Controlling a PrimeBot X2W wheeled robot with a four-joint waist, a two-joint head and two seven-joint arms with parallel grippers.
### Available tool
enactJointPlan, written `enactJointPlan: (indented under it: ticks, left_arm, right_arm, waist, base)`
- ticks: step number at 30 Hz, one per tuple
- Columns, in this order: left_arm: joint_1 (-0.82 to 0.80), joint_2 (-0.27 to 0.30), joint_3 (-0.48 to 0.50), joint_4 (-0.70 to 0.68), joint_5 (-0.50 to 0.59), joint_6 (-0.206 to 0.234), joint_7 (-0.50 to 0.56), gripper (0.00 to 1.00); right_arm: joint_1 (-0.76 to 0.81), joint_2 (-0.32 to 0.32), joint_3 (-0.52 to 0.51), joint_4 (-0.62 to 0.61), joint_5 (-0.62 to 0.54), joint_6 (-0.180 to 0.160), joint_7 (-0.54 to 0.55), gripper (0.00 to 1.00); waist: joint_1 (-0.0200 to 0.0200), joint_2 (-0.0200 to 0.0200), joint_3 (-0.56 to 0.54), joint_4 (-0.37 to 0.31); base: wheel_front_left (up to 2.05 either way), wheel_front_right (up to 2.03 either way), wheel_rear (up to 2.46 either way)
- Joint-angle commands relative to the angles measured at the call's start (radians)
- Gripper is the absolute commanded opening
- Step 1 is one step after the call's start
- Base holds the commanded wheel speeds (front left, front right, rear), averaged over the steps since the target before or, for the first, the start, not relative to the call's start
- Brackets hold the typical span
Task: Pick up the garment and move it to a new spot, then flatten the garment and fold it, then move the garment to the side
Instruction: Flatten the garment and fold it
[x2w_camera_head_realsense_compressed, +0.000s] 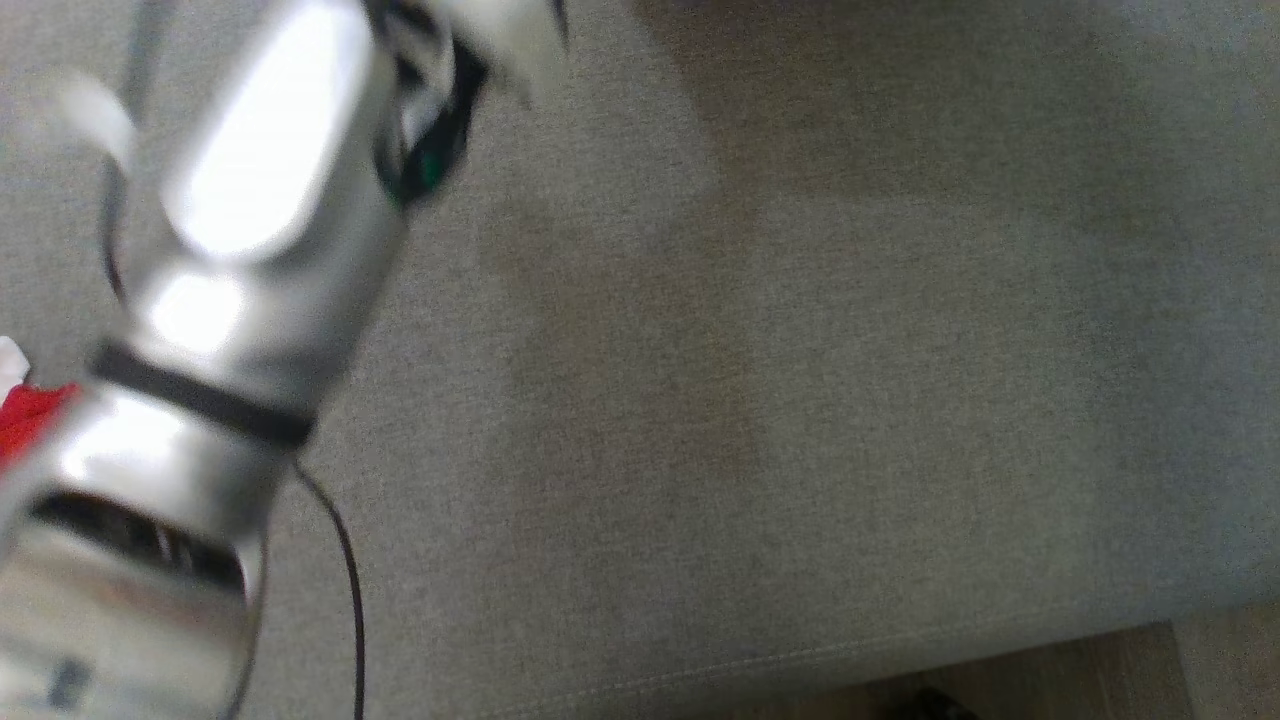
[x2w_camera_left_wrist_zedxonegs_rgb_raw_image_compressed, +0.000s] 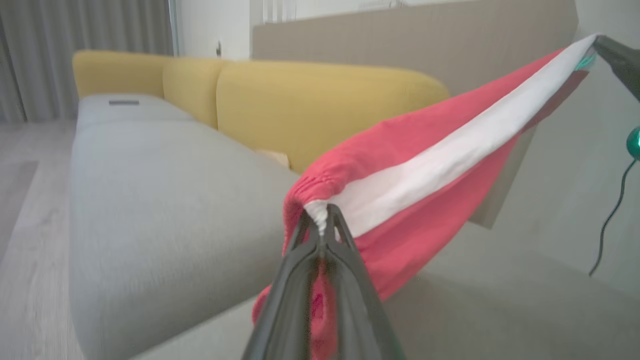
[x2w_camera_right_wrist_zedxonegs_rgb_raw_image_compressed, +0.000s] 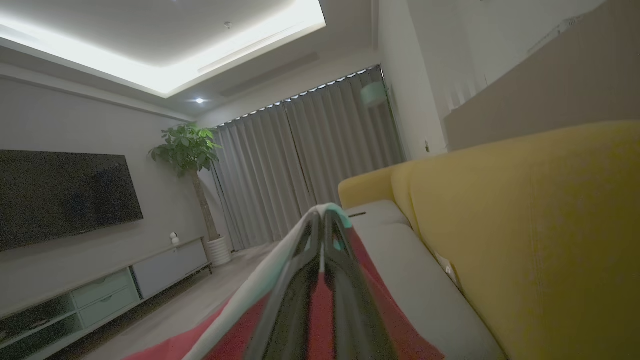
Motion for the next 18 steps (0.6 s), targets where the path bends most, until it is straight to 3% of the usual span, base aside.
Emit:
enactJointPlan:
  ticks: [1,5,10,18]
  left_arm:
    - [0.062,0.048,0.036,-0.072,0.045,-0.005,-0.005,0.00]
    - [0.278,0.093,0.079,-0.201,0.169,-0.002,-0.005,0.00]
    - [0.566,0.135,0.122,-0.355,0.298,0.032,-0.005,0.00]
    - [0.860,0.147,0.115,-0.472,0.403,0.084,-0.005,0.00]
  right_arm:
    - [0.092,-0.003,0.002,-0.059,0.015,0.008,-0.002,0.00]
    - [0.281,-0.009,0.019,-0.131,0.027,0.008,-0.002,0.00]
    - [0.528,-0.021,0.002,-0.225,0.048,0.008,-0.002,0.00]
    - [0.841,-0.045,-0.028,-0.308,0.063,0.008,0.000,0.00]
  waist:
    - [-0.0004,0.0001,-0.014,0.002]
    - [-0.0004,0.0001,-0.067,0.016]
    - [-0.0004,0.0001,-0.160,0.031]
    - [-0.0004,0.0001,-0.284,0.045]
  base:
    - [0.00,0.00,0.00]
    - [0.00,0.00,0.00]
    - [0.00,0.00,0.00]
    - [0.00,0.00,0.00]
